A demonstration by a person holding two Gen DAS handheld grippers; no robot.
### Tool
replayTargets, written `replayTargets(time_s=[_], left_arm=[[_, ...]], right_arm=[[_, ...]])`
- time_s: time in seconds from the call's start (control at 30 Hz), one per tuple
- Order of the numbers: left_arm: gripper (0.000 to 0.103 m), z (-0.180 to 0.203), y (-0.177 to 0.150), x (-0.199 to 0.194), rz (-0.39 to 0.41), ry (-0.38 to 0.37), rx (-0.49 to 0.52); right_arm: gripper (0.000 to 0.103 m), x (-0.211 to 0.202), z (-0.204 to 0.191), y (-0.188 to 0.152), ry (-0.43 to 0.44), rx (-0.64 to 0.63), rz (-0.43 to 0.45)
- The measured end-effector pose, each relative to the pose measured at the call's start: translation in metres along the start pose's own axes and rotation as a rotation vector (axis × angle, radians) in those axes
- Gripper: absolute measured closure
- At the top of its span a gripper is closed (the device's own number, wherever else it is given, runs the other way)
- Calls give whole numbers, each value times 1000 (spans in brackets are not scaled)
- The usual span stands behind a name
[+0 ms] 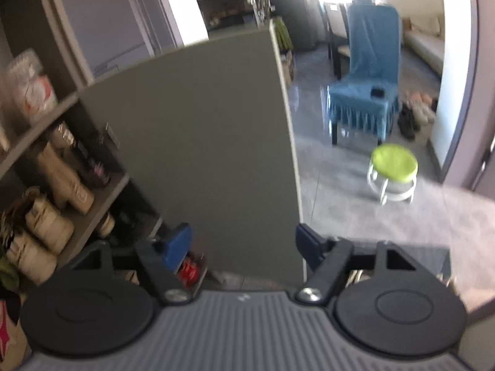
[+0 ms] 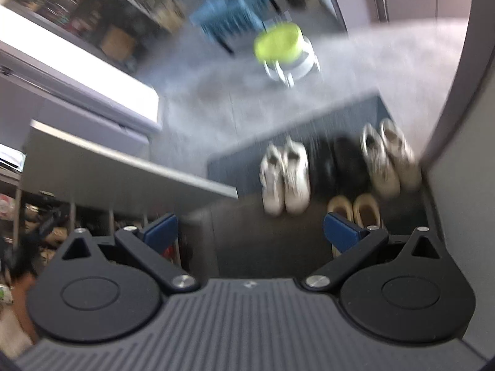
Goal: Organize scattered shoes
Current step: 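Turn the right gripper down toward the beige clogs on the mat, then lower the right gripper into the beige clog pair and grasp both heels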
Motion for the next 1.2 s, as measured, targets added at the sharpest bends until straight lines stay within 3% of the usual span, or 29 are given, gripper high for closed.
replayTargets(time_s=[0.07,0.17,0.23,0.3,0.4,0.47,0.5,0.53,0.6,0.7,0.77,0.9,0.97,1.13,1.2], left_arm=[[4,-12,-27,4,-14,15,-44],[3,-31,-84,30,-78,41,-146],[3,-37,-121,50,-106,87,-165],[3,-38,-177,85,-132,152,-207],[1,-29,-270,144,-199,188,-292],[12,-15,-349,185,-313,188,-328],[16,-12,-367,193,-338,189,-329],[19,-1,-406,207,-380,168,-324],[19,10,-456,215,-417,126,-348],[19,7,-485,219,-528,247,-457],[13,7,-484,218,-475,309,-478],[11,24,-478,225,-495,241,-433],[11,20,-475,224,-527,240,-486],[11,18,-466,227,-499,221,-476],[11,19,-472,230,-530,224,-501]], right_arm=[[0,28,-3,-7,-45,26,-68],[0,83,-3,-24,-138,51,-206],[0,120,13,-35,-166,40,-245],[0,158,33,-45,-188,23,-273],[0,214,63,-61,-219,-2,-315],[0,251,83,-72,-240,-19,-343],[0,270,93,-77,-251,-27,-357],[0,289,103,-83,-262,-35,-371],[0,326,123,-93,-283,-52,-399],[0,382,152,-109,-314,-78,-441],[0,419,172,-119,-336,-95,-469],[0,493,212,-140,-378,-129,-525],[0,530,232,-150,-399,-146,-553],[0,622,281,-175,-452,-189,-622],[0,631,290,-180,-477,-190,-714]])
Point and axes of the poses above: each gripper's, at about its wrist camera, not at the fingertips, and x roughly the way its jaws point, z to its right, y to its top, the point moved 6 cm from there along x, roughly the way its jaws point, and after that the axes turned 11 degrees about -x, right-handed, at the moved point
